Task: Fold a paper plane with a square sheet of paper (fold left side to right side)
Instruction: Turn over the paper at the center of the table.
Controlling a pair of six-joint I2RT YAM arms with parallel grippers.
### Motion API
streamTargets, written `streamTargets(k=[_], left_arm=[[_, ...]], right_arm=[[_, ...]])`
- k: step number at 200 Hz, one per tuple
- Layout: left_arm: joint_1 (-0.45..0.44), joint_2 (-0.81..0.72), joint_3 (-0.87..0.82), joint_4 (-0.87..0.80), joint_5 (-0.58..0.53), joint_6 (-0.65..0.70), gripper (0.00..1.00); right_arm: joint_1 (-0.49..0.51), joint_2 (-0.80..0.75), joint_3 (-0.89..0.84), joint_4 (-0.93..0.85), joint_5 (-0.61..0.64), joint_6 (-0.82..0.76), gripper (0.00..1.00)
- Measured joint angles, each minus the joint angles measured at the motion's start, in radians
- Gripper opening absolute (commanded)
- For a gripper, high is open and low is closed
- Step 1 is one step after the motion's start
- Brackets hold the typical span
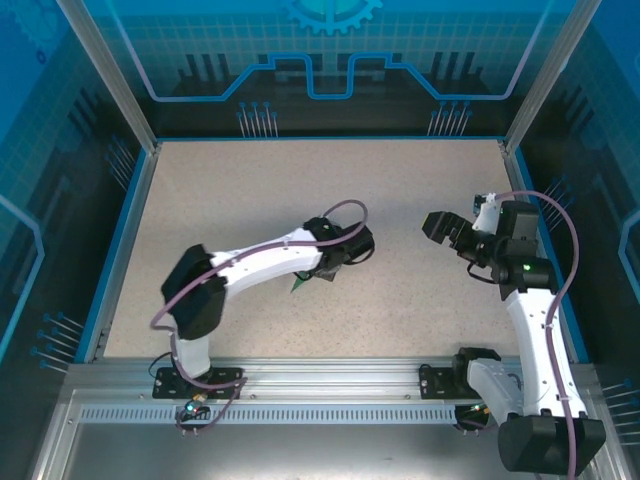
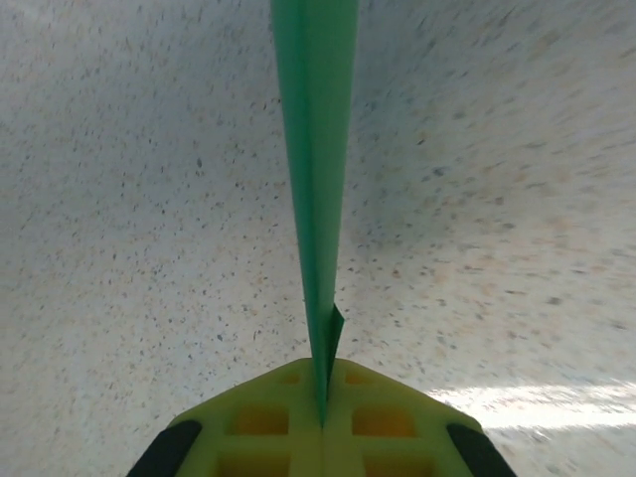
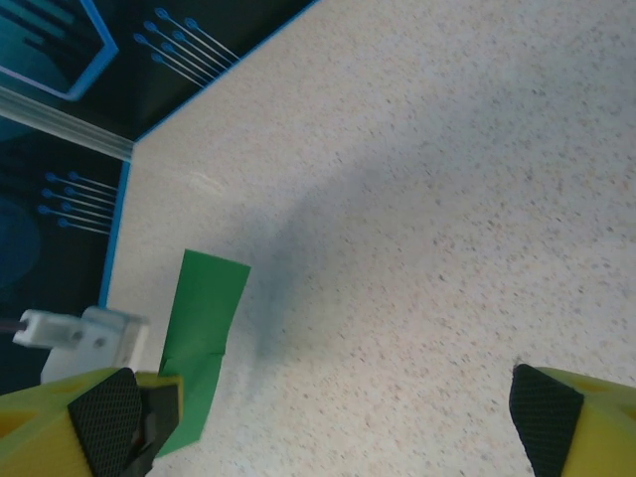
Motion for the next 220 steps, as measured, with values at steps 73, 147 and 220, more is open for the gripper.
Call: streamTargets(k=[73, 147, 220], left_arm=[[-0.013, 0.246, 0.135, -0.098, 0.037, -0.058, 0.00], [-0.012, 0.294, 0.190, -0.005, 0.260, -0.024, 0.30], [0.044, 0.164, 0.128, 0.190, 0.525, 0.032, 0.56]], right_arm=[[-0.001, -0.007, 0.006, -0.066, 0.035, -0.064, 0.99], [-0.002, 0.017, 0.006, -0.087, 0.029, -0.077, 0.99], [0.075, 0.113, -0.014, -0.110, 0.038, -0.076, 0.99]])
